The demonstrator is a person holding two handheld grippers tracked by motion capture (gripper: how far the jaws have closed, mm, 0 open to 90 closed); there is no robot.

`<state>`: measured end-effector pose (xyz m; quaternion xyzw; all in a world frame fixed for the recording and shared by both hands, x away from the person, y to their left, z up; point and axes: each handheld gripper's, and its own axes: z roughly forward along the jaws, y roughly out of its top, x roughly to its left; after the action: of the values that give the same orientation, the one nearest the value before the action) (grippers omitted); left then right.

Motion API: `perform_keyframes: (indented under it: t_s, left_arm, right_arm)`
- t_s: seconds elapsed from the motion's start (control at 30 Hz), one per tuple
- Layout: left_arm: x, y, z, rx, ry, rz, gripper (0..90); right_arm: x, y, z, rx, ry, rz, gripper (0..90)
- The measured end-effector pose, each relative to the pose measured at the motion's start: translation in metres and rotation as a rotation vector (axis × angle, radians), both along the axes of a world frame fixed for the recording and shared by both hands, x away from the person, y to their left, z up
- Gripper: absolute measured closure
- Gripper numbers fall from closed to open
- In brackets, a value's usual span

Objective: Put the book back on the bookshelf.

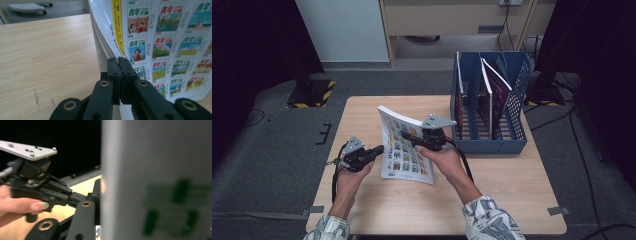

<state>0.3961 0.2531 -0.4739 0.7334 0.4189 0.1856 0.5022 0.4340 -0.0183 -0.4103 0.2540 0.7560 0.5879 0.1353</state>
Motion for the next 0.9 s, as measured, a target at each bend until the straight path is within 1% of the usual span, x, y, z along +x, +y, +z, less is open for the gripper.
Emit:
perform_keyframes:
  t_s: [0.07, 0.13, 0.17, 0.2, 0.23, 0.27, 0.3, 0.33, 0.4, 0.43, 0.5, 0.53, 0.57, 0.63, 0.7, 0.73, 0.77, 0.8, 0.83, 0.9]
  left_arm:
    - [0.001, 0.004, -0.003, -0.01, 0.01, 0.012, 86.8]
    - [0.002, 0.012, -0.005, -0.045, 0.014, 0.022, 85.0]
    - [0.002, 0.014, -0.005, -0.056, 0.013, 0.026, 83.6]
    - [0.002, 0.015, -0.005, -0.058, 0.007, 0.028, 80.6]
    - [0.003, 0.016, -0.006, -0.063, 0.011, 0.028, 74.4]
    - [0.003, 0.015, -0.007, -0.053, 0.018, 0.028, 68.1]
    - [0.004, 0.015, -0.01, -0.028, 0.017, 0.024, 63.6]
    - [0.004, 0.014, -0.013, -0.005, 0.028, 0.007, 59.6]
    - [0.006, 0.012, -0.022, 0.017, 0.062, -0.014, 48.9]
    - [0.006, 0.011, -0.025, 0.029, 0.066, -0.025, 45.7]
    - [0.007, 0.009, -0.031, 0.027, 0.075, -0.059, 40.1]
    - [0.009, 0.008, -0.033, 0.038, 0.077, -0.072, 37.2]
    - [0.01, 0.006, -0.036, 0.042, 0.076, -0.082, 36.6]
    - [0.013, 0.004, -0.04, 0.055, 0.087, -0.09, 37.1]
    - [0.015, 0.002, -0.044, 0.04, 0.108, -0.107, 34.7]
    - [0.016, 0.001, -0.046, 0.034, 0.113, -0.113, 33.7]
    - [0.017, 0.0, -0.047, 0.037, 0.113, -0.116, 33.8]
    - [0.018, -0.001, -0.048, 0.034, 0.115, -0.125, 35.1]
    - [0.019, -0.001, -0.048, 0.029, 0.116, -0.132, 39.6]
    - [0.018, -0.001, -0.047, 0.06, 0.105, -0.116, 51.0]
  right_arm:
    - [0.0, 0.0, 0.001, -0.008, 0.002, -0.017, 73.3]
    - [0.002, -0.002, 0.001, 0.002, 0.007, -0.031, 73.7]
    - [0.002, -0.003, 0.001, 0.003, 0.0, -0.028, 73.8]
    - [0.001, -0.003, 0.0, 0.006, -0.003, -0.032, 73.8]
    - [0.001, -0.003, 0.0, 0.007, -0.005, -0.031, 73.8]
    - [0.001, -0.003, 0.0, 0.007, -0.008, -0.032, 73.8]
    - [0.001, -0.002, 0.0, 0.007, -0.01, -0.03, 73.8]
    - [0.001, -0.002, 0.001, 0.006, -0.014, -0.031, 73.9]
    - [0.001, -0.003, 0.002, 0.013, -0.02, -0.034, 73.9]
    - [0.001, -0.003, 0.002, 0.014, -0.024, -0.034, 73.9]
    - [0.001, -0.003, 0.003, 0.022, -0.031, -0.022, 73.9]
    - [0.001, -0.003, 0.003, 0.025, -0.034, -0.02, 73.9]
    - [0.001, -0.003, 0.003, 0.03, -0.038, -0.017, 73.9]
    - [0.001, -0.004, 0.003, 0.044, -0.047, -0.01, 73.9]
    - [0.0, -0.003, 0.004, 0.05, -0.058, 0.001, 73.9]
    - [0.0, -0.003, 0.004, 0.053, -0.057, 0.006, 73.9]
    - [0.0, -0.002, 0.004, 0.052, -0.062, 0.009, 73.9]
    - [-0.001, -0.002, 0.004, 0.053, -0.065, 0.014, 73.9]
    - [-0.001, -0.002, 0.004, 0.054, -0.065, 0.017, 73.9]
    - [-0.001, -0.001, 0.003, 0.053, -0.058, 0.021, 73.9]
